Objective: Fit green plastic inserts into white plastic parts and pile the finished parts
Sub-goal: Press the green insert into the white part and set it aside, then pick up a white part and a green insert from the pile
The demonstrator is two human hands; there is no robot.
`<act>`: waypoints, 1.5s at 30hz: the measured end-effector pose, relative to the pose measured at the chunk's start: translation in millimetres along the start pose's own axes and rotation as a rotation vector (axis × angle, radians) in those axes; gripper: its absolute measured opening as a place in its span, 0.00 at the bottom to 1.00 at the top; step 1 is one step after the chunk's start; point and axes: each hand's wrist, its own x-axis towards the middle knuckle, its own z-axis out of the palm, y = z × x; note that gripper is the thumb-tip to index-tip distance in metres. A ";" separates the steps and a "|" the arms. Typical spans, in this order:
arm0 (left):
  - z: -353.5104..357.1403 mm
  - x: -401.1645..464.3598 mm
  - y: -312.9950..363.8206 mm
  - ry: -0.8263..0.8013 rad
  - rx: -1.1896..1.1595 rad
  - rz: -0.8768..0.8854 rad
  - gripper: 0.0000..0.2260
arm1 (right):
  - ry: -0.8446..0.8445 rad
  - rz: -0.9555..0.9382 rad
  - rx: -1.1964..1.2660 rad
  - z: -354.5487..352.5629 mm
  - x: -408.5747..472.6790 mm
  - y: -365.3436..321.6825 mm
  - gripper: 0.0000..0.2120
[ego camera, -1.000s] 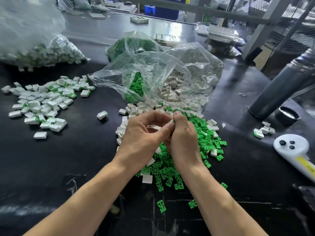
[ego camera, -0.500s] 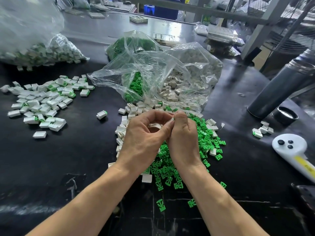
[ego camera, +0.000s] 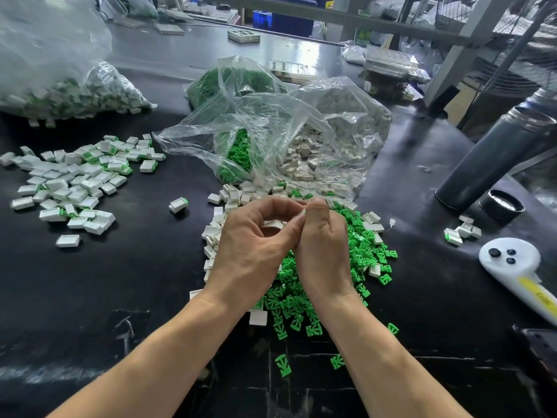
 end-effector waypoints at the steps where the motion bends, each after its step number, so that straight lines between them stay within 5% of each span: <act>1: -0.3 -0.1 -0.3 0.001 -0.003 0.003 0.02 | -0.006 0.004 -0.001 -0.2 -0.1 -0.2 0.24; 8: -5.8 3.1 0.5 0.069 0.015 -0.026 0.03 | -0.020 -0.022 -0.094 -8.0 -0.1 -3.8 0.29; 15: -13.2 6.1 3.1 0.114 0.017 -0.045 0.07 | -0.103 -0.207 -0.178 -22.9 1.5 -5.2 0.08; 23: -14.0 2.9 -2.7 0.098 0.201 0.001 0.09 | -0.041 -0.189 -0.263 -20.8 2.3 0.9 0.06; 30: -45.2 12.8 -2.7 0.115 0.766 0.157 0.08 | 0.055 -0.183 -0.403 -27.1 2.9 0.6 0.08; 35: -87.8 31.1 -12.4 0.330 1.209 0.028 0.08 | 0.071 -0.163 -0.598 -34.2 6.9 -1.4 0.09; 45: -106.8 36.8 -21.4 0.381 1.310 -0.109 0.10 | 0.020 -0.125 -0.835 -48.6 13.7 -2.4 0.06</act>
